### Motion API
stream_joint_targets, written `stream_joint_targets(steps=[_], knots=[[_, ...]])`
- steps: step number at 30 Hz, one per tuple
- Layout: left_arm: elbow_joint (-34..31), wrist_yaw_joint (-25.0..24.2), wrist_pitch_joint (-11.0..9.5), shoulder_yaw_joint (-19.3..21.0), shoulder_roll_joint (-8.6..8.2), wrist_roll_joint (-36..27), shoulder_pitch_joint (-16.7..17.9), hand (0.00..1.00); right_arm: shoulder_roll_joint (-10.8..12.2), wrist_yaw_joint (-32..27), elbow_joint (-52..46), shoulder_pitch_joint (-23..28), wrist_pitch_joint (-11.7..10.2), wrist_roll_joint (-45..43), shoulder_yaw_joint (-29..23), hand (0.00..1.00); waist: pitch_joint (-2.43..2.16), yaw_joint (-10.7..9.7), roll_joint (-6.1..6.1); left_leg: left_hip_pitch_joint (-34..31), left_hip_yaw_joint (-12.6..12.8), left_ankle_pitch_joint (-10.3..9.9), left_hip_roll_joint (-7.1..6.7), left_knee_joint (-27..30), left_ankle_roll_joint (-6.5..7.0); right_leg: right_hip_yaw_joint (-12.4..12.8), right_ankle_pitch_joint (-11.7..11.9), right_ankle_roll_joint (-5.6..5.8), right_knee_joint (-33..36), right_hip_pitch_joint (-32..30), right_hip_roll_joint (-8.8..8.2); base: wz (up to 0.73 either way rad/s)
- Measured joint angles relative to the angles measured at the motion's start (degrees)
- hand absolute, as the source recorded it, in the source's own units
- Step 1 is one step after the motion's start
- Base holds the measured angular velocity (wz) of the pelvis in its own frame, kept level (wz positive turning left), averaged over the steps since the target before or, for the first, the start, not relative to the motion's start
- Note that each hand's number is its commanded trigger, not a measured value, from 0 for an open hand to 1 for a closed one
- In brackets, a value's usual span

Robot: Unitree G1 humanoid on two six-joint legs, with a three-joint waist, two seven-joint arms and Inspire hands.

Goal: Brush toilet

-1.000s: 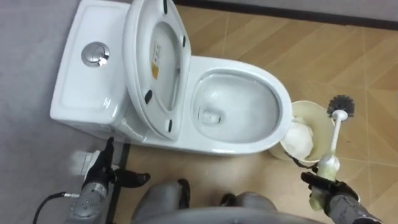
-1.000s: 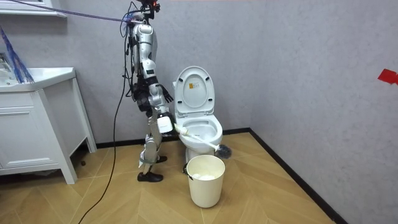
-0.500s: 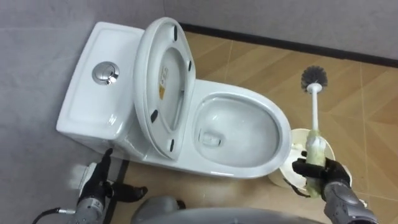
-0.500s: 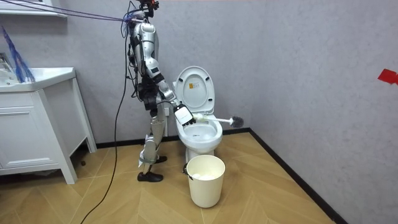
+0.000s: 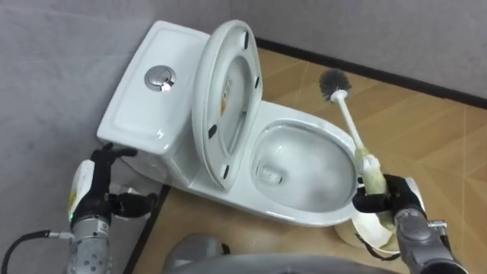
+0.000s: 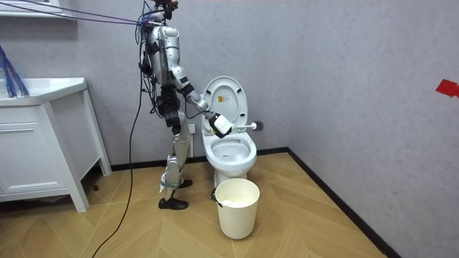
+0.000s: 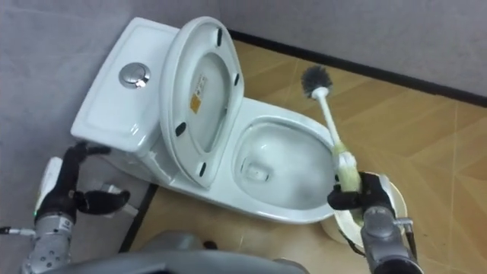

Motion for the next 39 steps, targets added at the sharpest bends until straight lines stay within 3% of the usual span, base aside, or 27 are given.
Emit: stream_joint_targets(steps=[1, 4, 6, 19, 26, 29, 34, 37, 39], knots=[[-0.5, 0.0, -0.5, 0.0, 0.08, 0.0, 0.0, 0.00, 0.0, 0.2, 0.0, 0.0, 0.0, -0.9, 0.0, 1.00, -0.01, 0.1, -0.06, -0.2, -0.2, 0.0, -0.04, 0.1, 0.00, -0.2, 0.0, 0.00, 0.0, -0.1, -0.03, 0.13], [-2.9, 0.0, -5.1, -0.3, 0.40, 2.3, -1.4, 0.00, -0.1, 1.4, 0.2, -0.1, 0.0, -7.2, 0.3, 1.00, -0.05, 0.6, -0.23, -0.4, -0.4, 0.0, -0.06, 0.1, -0.05, -0.2, 0.0, 0.00, 0.1, -0.2, 0.04, 0.04], [-2.9, 0.0, -6.0, -0.6, 0.40, 3.5, -2.7, 0.00, -0.2, 2.2, 0.7, -0.2, 0.0, -9.6, 0.8, 1.00, -0.03, 0.7, -0.31, -0.4, -0.4, 0.0, -0.06, 0.1, -0.06, -0.2, 0.0, -0.01, 0.1, -0.3, 0.07, 0.00], [-4.2, -2.9, -6.1, -2.5, 2.25, 6.2, -4.7, 0.00, -2.2, 7.9, 3.9, -0.9, 0.5, -16.5, 1.2, 1.00, -0.23, 0.6, -0.26, -2.1, -0.4, 0.0, 0.03, 0.7, -0.06, -0.3, 0.0, 0.00, 0.8, -2.2, -0.05, 0.00], [-3.6, -2.8, -6.1, -3.2, 2.35, 8.9, -6.2, 0.00, -3.8, 8.5, 10.8, -3.1, 0.6, -18.8, 2.9, 1.00, -0.36, 1.5, 1.34, -5.1, -0.2, 0.2, 0.11, 1.1, 0.11, -0.2, 0.2, -0.25, 1.4, -5.2, -0.15, -0.02], [-1.6, -2.6, -6.1, -4.5, 2.65, 10.3, -7.0, 0.00, -4.8, 8.5, 12.6, -3.3, 1.7, -20.8, 4.0, 1.00, -0.32, 1.8, 1.78, -6.0, 0.2, 0.3, 0.11, 1.2, 0.23, 0.0, 0.2, -0.25, 2.2, -6.3, -0.42, -0.04], [3.2, -1.4, -6.0, -7.0, 2.96, 12.3, -9.4, 0.00, -6.0, 7.8, 12.9, -3.7, 3.0, -21.3, 4.5, 1.00, -0.09, 1.6, 2.18, -9.3, 0.3, 0.7, 0.17, 2.4, 0.38, 0.0, 0.1, -0.27, 3.5, -9.6, -1.02, -0.01], [3.4, -1.0, -6.5, -7.8, 4.52, 13.1, -9.6, 0.00, -6.4, 7.9, 12.9, -5.1, 3.1, -21.9, 4.5, 1.00, 0.10, 1.8, 2.29, -11.5, 0.3, 0.8, 0.24, 3.4, 0.54, -0.2, 0.0, -0.43, 5.1, -12.0, -1.09, 0.00], [5.5, 0.0, -7.2, -9.0, 5.34, 13.5, -11.2, 0.00, -7.2, 7.9, 13.0, -7.2, 3.2, -22.3, 4.6, 1.00, 0.63, 1.8, 2.79, -13.2, 0.3, 1.0, 0.25, 4.2, 0.78, -0.2, 0.0, -0.45, 6.0, -13.5, -1.18, 0.00]])
